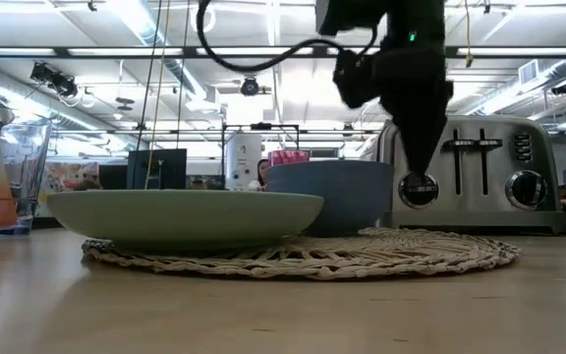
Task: Arrange a breakfast setting
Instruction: Adjust the blue bowl, then put the toasted bread on the green plate
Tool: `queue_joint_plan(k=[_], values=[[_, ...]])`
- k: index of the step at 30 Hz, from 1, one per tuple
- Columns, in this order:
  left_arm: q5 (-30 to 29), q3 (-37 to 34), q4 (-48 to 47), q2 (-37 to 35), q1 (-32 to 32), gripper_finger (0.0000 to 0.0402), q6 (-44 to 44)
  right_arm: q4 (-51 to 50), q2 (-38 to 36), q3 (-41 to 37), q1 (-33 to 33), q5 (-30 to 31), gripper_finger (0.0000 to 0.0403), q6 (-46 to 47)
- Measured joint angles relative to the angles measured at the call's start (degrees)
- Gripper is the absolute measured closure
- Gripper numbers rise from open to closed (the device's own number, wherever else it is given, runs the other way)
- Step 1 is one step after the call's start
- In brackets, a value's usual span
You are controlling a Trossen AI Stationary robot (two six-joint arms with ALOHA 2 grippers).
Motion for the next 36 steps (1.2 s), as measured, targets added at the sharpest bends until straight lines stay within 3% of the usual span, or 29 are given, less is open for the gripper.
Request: queue_joint_plan(k=[4, 9, 13, 22, 28, 36], values=[[-0.37, 0.00, -0.06, 0.00, 0.00, 0.0272, -0.36, -11.97, -2.54, 7.21, -0.30, 3.63, 0.0231, 2.17], [-0.78, -0.03, 0.59, 0.00, 0.00, 0.0272, -0.12, -24.35, -7.84, 15.79, -3.59, 19.63, 0.0231, 12.51], [-1.54, -0.33, 1.97, 0.00, 0.07, 0.0272, 1.35, -26.82, -12.81, 17.65, -12.02, 28.18, 0.0230, 21.25], [-2.10, -0.37, 2.39, 0.00, 0.07, 0.0272, 1.10, -14.48, -13.80, 17.65, -30.20, 26.03, 0.0225, 16.67], [-2.12, -0.39, 2.39, 0.02, 0.07, 0.0272, -0.04, -11.70, -9.45, 17.63, -35.27, 23.90, 0.0225, 16.16], [-2.13, -0.41, 2.38, 0.02, 0.07, 0.0272, -0.42, -12.02, -5.99, 17.58, -36.88, 22.39, 0.0234, 15.23]])
